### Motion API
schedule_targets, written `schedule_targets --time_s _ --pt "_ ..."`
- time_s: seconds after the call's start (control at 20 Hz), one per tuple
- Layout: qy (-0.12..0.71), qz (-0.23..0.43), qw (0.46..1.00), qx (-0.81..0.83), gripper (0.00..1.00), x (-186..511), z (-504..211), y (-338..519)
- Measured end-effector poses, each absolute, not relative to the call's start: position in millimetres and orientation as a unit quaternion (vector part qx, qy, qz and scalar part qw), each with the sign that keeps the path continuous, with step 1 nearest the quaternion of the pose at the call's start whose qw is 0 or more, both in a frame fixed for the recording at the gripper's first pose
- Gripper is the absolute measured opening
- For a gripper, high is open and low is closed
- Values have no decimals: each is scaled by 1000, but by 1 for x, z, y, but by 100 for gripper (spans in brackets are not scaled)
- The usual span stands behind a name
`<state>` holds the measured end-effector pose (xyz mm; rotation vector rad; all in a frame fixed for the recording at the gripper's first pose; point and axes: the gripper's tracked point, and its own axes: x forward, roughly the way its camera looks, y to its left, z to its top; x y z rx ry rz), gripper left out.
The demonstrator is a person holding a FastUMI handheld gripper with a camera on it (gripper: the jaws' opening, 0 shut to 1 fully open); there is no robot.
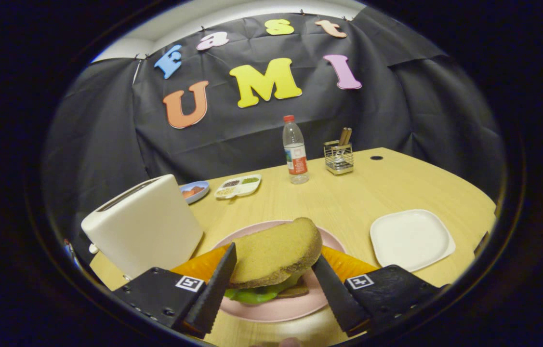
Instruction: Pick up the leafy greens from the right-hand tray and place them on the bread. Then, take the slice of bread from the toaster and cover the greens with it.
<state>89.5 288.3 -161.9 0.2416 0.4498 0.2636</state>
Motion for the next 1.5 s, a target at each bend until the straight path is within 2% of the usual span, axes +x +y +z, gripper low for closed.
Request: schedule_targets --time_s 0.1,0.3,0.75,1.1,1.3,1.5 --pt "238 124 957 109 96 90 -167 278" --pt "232 112 961 97 96 89 -159 249" --pt "56 111 991 51 96 56 -37 162" --pt "-37 91 995 35 96 -4 48 78" --pt "-75 94 991 54 96 -53 78 45" --pt "-104 65 991 49 96 -93 80 6"
